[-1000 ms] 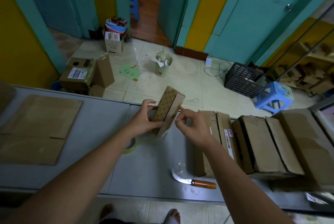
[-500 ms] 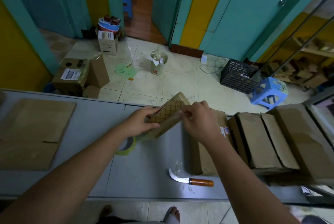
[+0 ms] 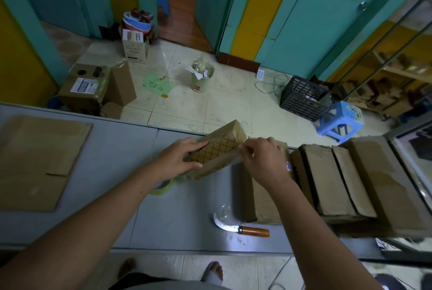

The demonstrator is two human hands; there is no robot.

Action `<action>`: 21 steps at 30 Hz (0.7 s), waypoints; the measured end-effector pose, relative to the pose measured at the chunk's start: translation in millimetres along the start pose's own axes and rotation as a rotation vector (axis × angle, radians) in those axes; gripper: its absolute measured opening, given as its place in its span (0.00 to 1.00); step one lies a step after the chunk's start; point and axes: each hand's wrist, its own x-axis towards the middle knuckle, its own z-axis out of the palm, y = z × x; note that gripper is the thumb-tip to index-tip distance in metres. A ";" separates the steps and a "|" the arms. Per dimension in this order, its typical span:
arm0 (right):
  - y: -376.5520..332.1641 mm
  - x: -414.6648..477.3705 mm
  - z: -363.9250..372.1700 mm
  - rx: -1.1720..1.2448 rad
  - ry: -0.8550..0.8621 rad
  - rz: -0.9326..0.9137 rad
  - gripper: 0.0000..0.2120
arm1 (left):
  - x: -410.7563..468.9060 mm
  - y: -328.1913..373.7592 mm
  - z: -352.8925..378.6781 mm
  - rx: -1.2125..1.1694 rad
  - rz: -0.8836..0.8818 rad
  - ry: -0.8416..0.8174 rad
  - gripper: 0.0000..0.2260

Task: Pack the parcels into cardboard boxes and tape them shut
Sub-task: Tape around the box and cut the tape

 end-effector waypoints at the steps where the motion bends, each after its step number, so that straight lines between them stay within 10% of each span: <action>1: 0.1 0.1 0.4 0.000 0.006 0.002 0.14 | -0.9 0.4 0.6 -0.006 -0.003 0.007 0.35; 21: -10.0 -7.3 -16.8 -0.051 0.123 -0.165 0.16 | -4.3 9.5 4.9 -0.124 -0.029 0.153 0.31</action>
